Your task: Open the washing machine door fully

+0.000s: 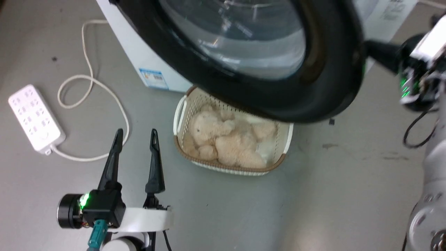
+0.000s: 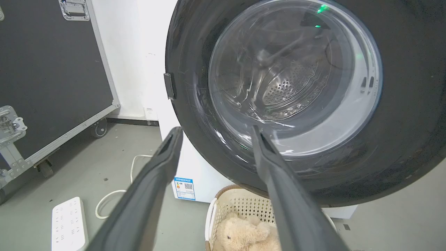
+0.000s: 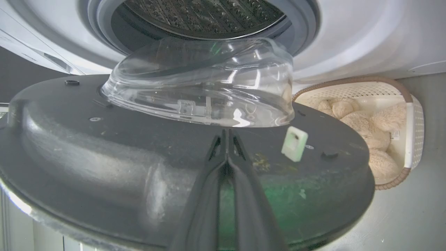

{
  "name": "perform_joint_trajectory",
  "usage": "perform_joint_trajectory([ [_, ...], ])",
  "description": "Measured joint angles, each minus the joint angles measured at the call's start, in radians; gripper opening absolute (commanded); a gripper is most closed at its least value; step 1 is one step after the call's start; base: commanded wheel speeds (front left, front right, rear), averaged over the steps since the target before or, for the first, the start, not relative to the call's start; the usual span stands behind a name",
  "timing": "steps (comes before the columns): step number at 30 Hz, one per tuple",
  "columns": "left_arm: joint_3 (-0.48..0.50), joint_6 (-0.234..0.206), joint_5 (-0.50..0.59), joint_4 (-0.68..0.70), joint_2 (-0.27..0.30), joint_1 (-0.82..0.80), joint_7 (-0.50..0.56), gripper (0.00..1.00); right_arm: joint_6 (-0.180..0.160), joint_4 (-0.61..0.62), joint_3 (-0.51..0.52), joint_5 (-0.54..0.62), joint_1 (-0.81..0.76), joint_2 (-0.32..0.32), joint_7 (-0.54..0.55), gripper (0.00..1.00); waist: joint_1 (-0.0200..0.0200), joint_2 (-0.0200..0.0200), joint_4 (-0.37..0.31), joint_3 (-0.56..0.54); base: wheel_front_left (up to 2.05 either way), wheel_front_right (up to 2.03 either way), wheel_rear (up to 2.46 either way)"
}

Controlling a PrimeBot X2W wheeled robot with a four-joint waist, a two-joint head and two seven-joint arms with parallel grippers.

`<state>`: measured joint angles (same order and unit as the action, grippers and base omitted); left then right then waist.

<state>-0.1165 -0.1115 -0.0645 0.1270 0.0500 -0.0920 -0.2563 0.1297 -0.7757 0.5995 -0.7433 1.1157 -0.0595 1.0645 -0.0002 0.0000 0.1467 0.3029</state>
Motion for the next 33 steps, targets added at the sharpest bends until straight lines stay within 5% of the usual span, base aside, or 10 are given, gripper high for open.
perform_joint_trajectory([
  [13, -0.03, 0.085, -0.006, -0.053, 0.0, 0.087, 0.0, 1.0, 0.0, 0.029, -0.451, -0.411, -0.288, 0.001, -0.006, 0.0, 0.0, 0.0, -0.016, -0.119, 0.0, 0.0, 0.0],
  [24, -0.025, 0.114, -0.008, -0.091, 0.0, 0.135, 0.0, 1.0, 0.0, 0.176, -0.886, -0.755, -0.476, 0.004, -0.153, 0.0, 0.0, 0.0, 0.009, -0.173, 0.0, 0.0, 0.0],
  [33, -0.004, 0.103, -0.058, -0.084, 0.0, 0.136, 0.0, 1.0, 0.0, 0.197, -1.018, -0.817, -0.497, 0.008, -0.278, 0.0, 0.0002, 0.0, 0.028, -0.173, 0.0, 0.0, 0.0],
])
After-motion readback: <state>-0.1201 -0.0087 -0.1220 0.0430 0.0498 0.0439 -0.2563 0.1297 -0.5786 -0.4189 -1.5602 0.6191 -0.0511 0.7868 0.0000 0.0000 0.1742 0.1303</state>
